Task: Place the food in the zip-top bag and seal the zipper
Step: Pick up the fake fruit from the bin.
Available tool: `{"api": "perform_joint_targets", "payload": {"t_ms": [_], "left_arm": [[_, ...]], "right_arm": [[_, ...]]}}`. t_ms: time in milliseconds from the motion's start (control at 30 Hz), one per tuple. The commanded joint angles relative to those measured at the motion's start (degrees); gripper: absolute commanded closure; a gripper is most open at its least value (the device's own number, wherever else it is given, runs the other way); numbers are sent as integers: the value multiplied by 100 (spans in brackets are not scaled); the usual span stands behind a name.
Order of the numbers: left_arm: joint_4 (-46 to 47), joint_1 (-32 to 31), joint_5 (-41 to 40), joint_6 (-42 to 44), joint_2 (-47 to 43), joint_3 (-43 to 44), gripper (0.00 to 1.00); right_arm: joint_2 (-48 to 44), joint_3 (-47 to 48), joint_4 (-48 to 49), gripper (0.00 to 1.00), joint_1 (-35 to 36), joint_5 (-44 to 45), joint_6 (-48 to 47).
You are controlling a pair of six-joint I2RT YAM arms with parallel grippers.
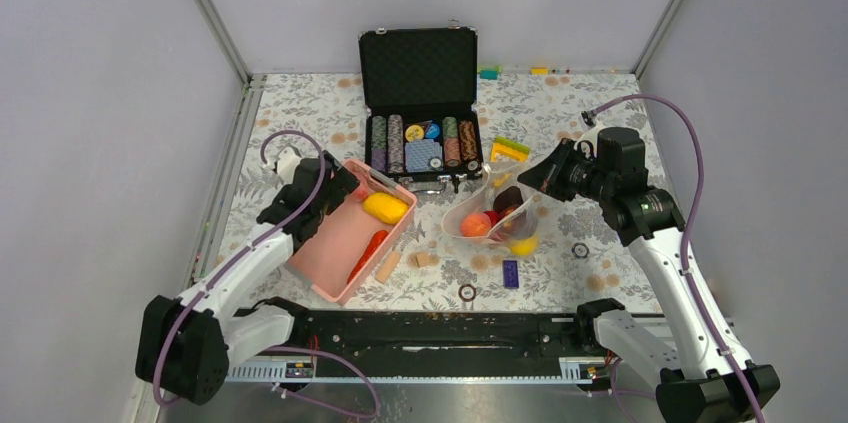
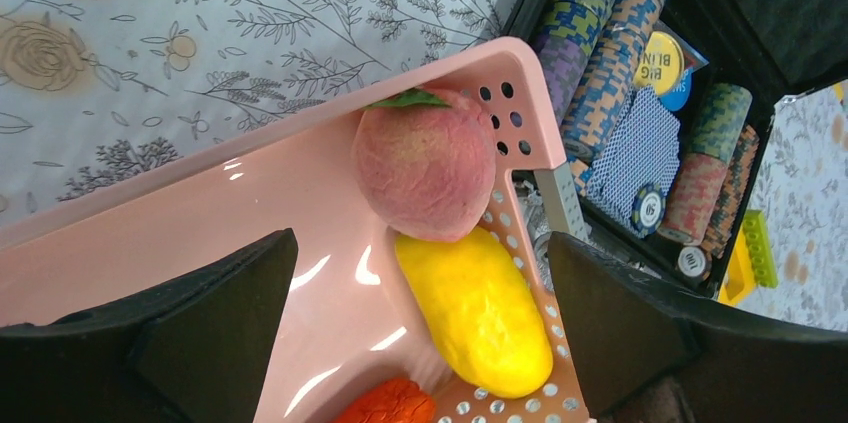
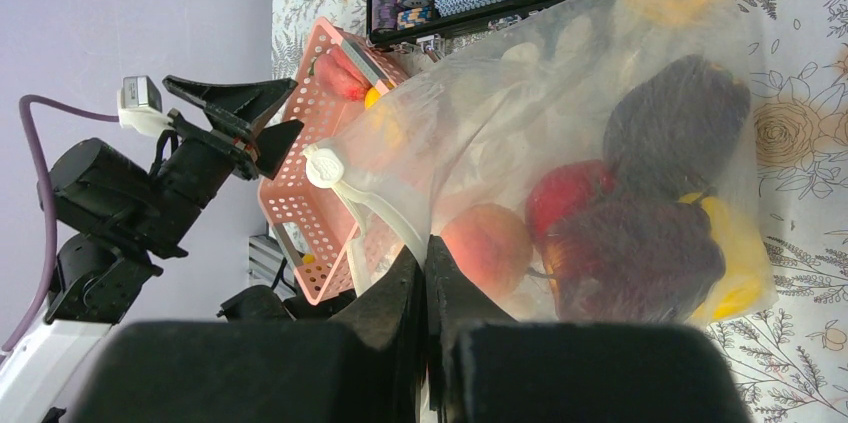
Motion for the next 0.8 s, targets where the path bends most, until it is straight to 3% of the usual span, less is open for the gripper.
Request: {"api": "perform_joint_targets", "payload": {"t_ms": [0, 467, 633, 767], "left_arm": [[792, 83, -20, -402, 267, -64, 2], [1377, 296, 111, -514, 1399, -5, 7], [1525, 314, 227, -594, 1756, 7, 15], [1608, 329, 448, -617, 1919, 30, 31]], "right_arm": [[-46, 238, 105, 100, 21, 34, -86], [-60, 228, 106, 100, 19, 88, -117], [-56, 227, 106, 100, 19, 59, -135], [-53, 226, 106, 100, 27, 23, -122]]}}
